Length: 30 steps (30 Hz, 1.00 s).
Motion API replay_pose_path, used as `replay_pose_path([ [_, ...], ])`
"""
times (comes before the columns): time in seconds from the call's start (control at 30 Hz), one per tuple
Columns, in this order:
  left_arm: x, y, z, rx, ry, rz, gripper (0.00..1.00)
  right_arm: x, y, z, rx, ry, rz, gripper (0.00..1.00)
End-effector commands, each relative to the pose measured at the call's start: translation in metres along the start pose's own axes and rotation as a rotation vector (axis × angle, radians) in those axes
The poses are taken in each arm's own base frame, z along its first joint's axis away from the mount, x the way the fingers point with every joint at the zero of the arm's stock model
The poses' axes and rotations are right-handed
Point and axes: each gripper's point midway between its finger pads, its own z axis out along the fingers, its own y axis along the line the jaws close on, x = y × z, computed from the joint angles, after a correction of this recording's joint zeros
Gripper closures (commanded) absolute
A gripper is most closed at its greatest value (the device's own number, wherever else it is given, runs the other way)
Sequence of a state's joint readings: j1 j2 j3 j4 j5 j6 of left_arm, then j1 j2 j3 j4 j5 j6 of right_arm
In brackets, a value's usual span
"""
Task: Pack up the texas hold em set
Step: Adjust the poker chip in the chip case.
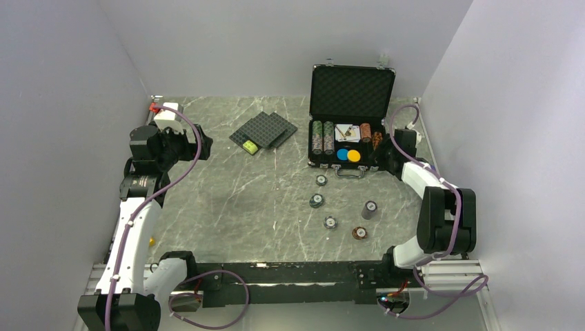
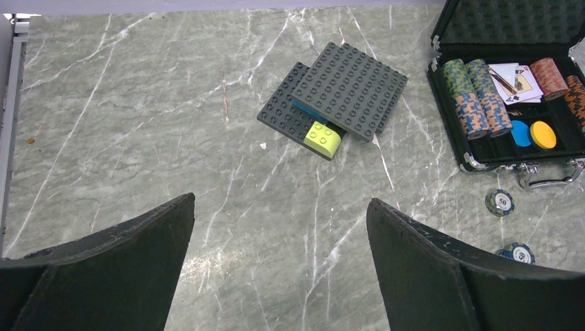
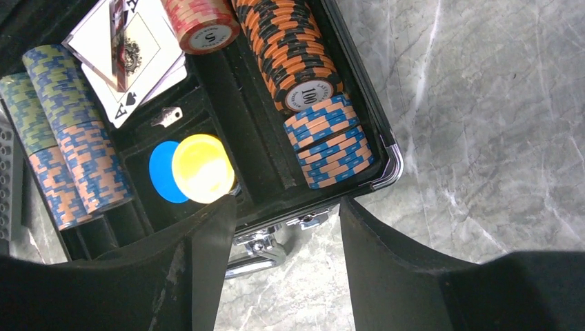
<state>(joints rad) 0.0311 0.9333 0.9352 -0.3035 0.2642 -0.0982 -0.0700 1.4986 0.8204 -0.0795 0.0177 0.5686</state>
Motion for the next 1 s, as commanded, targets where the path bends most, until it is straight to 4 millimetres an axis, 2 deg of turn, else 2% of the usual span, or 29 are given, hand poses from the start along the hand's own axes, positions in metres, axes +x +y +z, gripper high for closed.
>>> replay_pose_path([
  [0.0,-0.005,-0.003,0.001,0.015,-0.024,0.001,0.02,-0.007,-0.002,0.005,0.000,-0.025,0.006,0.39],
  [0.43,-0.005,-0.003,0.001,0.011,-0.023,0.003,0.02,-0.021,0.008,0.017,-0.041,-0.062,-0.001,0.41],
  [0.97,-0.004,-0.002,0.001,0.008,-0.022,0.003,0.02,-0.027,0.010,0.012,-0.051,-0.084,0.003,0.49],
])
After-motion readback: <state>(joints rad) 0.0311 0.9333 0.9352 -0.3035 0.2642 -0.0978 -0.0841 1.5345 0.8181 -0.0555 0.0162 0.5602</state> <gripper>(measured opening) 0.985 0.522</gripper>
